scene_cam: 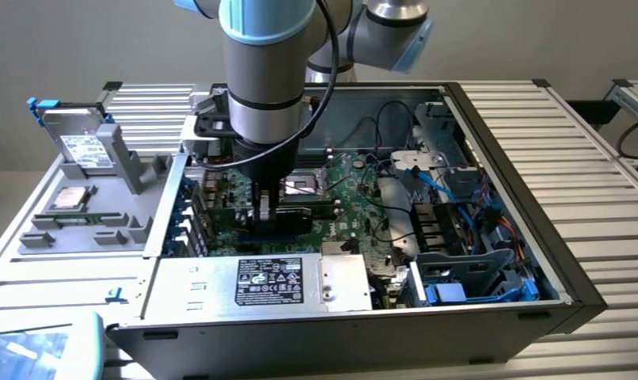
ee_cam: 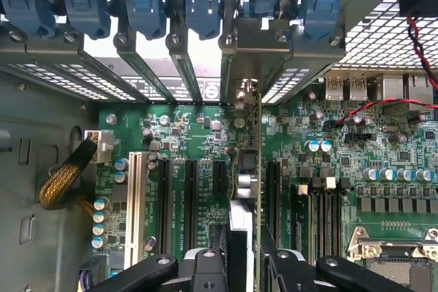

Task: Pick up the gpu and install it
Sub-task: 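Insert the gpu into the slot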

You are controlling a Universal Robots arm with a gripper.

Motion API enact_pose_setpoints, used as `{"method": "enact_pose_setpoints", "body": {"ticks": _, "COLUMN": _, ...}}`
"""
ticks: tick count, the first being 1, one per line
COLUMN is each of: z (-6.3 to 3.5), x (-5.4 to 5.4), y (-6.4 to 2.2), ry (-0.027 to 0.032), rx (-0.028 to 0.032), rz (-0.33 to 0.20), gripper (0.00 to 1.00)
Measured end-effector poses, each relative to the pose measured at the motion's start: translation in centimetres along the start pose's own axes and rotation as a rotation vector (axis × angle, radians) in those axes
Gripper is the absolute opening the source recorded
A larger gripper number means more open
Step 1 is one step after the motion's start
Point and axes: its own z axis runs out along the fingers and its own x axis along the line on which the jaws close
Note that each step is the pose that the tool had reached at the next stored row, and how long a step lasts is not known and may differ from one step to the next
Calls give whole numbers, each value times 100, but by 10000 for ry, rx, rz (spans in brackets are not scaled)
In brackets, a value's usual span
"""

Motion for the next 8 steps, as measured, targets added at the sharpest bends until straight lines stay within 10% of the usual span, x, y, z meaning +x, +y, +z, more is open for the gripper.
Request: {"method": "enact_pose_setpoints", "body": {"ticks": 8, "z": 6, "x": 0, "y": 7, "ry": 0, "rx": 1, "rz": 0, "gripper": 28}}
